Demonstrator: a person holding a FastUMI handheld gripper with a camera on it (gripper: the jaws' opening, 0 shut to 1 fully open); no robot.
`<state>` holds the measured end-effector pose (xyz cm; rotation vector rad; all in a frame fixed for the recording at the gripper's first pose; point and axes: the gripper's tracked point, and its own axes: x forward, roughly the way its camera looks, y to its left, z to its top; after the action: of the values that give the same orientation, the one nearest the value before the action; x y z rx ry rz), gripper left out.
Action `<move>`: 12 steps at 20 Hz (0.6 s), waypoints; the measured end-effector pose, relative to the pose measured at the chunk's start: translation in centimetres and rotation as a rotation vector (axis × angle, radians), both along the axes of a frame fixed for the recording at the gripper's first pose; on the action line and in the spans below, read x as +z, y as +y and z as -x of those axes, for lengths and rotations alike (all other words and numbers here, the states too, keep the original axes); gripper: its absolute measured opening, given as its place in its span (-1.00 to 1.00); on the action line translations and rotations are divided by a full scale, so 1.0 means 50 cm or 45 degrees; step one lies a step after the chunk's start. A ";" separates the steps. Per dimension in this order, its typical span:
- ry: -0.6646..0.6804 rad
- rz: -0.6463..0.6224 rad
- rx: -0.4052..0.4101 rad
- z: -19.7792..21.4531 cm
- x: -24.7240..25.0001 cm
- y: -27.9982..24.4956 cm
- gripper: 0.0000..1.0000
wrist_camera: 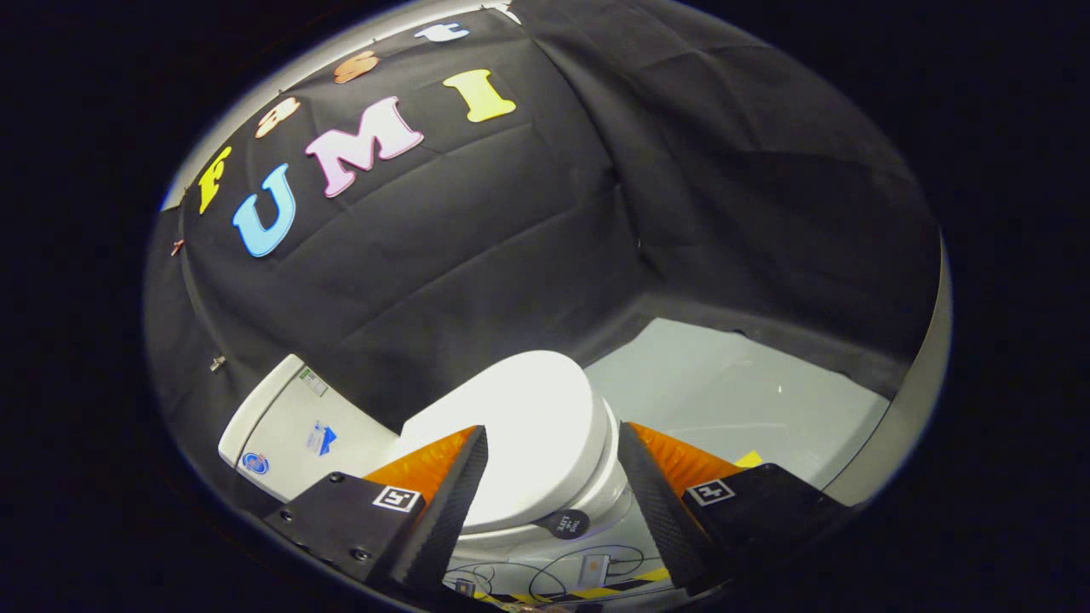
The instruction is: Open the toilet lid.
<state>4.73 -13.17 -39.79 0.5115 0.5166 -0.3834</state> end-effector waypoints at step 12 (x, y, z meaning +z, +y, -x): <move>0.152 -0.404 -0.126 0.052 -0.223 0.001 0.94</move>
<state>2.15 -13.12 -50.94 0.8259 0.6744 -0.4311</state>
